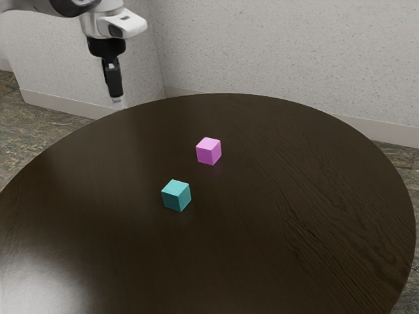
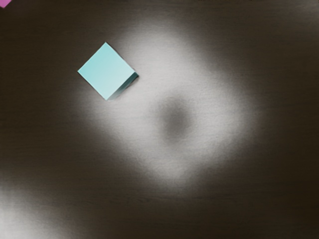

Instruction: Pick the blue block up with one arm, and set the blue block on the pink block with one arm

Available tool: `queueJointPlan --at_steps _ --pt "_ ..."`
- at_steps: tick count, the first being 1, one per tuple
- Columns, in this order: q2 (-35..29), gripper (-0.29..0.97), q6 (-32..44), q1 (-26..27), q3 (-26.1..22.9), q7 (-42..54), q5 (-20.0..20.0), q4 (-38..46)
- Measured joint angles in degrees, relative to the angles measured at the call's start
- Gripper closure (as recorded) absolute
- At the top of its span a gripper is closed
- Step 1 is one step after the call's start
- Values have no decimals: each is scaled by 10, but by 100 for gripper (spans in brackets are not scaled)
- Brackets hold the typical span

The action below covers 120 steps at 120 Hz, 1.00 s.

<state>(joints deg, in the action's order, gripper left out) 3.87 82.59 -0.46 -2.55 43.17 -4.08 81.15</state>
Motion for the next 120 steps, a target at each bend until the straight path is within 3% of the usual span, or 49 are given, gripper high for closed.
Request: queueJointPlan --at_steps 24,34,49,120 --pt "-19 0 11 0 -1 38 6 15" --pt "-61 0 26 -1 -1 49 22 99" --pt "-109 0 129 -8 -1 93 29 267" --pt "58 0 385 -3 -3 322 26 300"
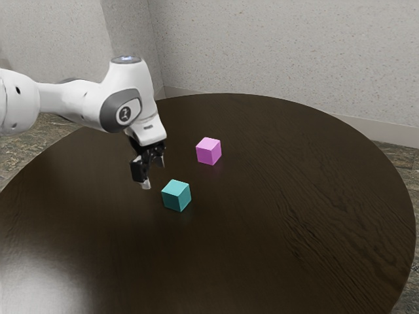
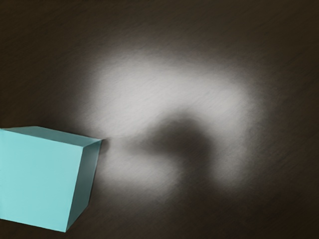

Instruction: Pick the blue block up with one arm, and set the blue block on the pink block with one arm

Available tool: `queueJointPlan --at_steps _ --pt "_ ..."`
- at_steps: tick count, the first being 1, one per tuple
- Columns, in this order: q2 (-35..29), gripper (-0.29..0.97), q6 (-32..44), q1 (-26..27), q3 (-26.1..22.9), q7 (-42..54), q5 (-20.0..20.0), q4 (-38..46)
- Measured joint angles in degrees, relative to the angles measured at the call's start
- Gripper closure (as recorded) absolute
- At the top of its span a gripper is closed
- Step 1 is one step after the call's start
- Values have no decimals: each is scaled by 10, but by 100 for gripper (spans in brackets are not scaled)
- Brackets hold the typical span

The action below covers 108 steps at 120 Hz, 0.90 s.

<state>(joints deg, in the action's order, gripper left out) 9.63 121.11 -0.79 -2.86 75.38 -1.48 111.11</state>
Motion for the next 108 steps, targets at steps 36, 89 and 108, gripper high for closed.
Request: queueJointPlan --at_steps 36,89,108 --pt "63 0 87 -2 -1 58 9 -4" --pt "153 0 135 -5 -1 108 23 -84" --pt "181 0 138 -9 0 120 24 -102"
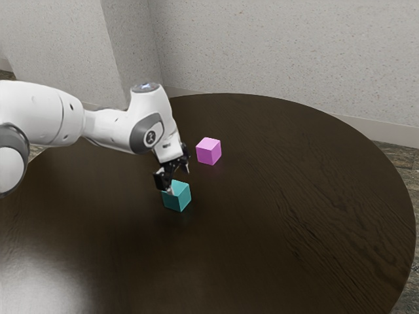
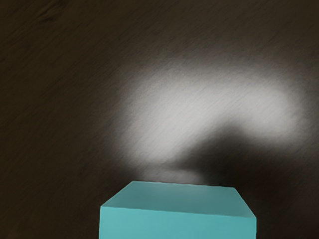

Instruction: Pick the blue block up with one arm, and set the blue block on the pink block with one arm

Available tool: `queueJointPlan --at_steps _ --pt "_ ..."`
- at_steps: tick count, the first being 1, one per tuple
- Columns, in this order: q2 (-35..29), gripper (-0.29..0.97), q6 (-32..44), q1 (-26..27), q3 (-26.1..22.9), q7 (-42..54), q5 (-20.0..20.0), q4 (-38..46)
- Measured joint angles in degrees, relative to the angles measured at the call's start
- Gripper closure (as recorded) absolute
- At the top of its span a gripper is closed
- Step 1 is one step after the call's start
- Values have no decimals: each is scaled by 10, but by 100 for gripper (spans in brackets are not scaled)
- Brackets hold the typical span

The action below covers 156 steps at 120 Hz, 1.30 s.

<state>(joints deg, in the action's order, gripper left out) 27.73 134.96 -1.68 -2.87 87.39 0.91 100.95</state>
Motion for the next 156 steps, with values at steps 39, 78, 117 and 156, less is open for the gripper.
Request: queueJointPlan --at_steps 39,78,117,156 --pt "48 0 2 -9 0 17 11 -18" --pt "57 35 4 -9 0 27 25 -25" --pt "-53 54 -101 -6 4 32 29 -143" --pt "265 54 -276 -14 15 51 29 -641"
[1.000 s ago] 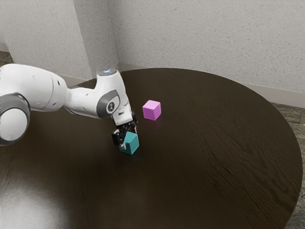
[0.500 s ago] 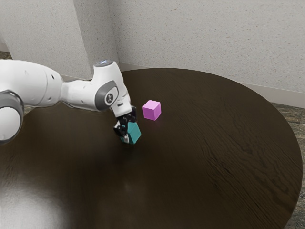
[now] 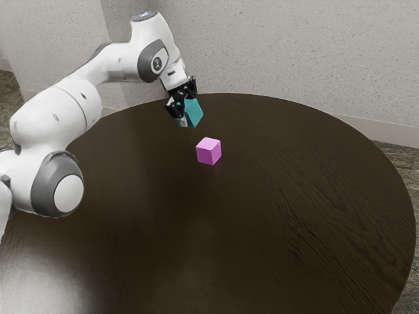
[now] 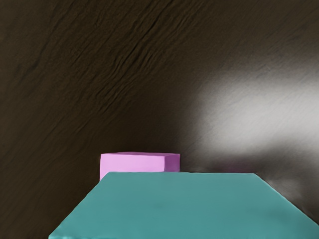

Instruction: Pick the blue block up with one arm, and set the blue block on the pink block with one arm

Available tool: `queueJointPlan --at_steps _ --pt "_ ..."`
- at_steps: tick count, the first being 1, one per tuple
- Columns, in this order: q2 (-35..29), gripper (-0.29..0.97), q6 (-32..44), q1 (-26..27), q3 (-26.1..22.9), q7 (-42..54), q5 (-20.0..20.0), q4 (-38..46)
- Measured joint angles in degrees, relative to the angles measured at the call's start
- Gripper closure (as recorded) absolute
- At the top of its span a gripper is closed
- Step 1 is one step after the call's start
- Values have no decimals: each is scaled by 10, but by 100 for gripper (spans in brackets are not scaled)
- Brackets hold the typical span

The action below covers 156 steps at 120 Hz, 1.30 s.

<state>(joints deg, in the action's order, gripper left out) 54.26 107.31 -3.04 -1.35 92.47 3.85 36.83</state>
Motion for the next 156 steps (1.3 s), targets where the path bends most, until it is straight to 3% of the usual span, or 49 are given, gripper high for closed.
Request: queueJointPlan --at_steps 14,30,66,120,136,156 --pt "76 54 -34 -10 1 13 2 -104" --pt "128 53 -33 -21 0 32 4 -160" --pt "150 52 23 -5 -5 70 22 -167" --pt "182 48 111 -17 -6 136 103 -161" --pt "189 26 119 -18 -5 153 106 -160" --pt "190 12 122 -18 -5 169 107 -159"
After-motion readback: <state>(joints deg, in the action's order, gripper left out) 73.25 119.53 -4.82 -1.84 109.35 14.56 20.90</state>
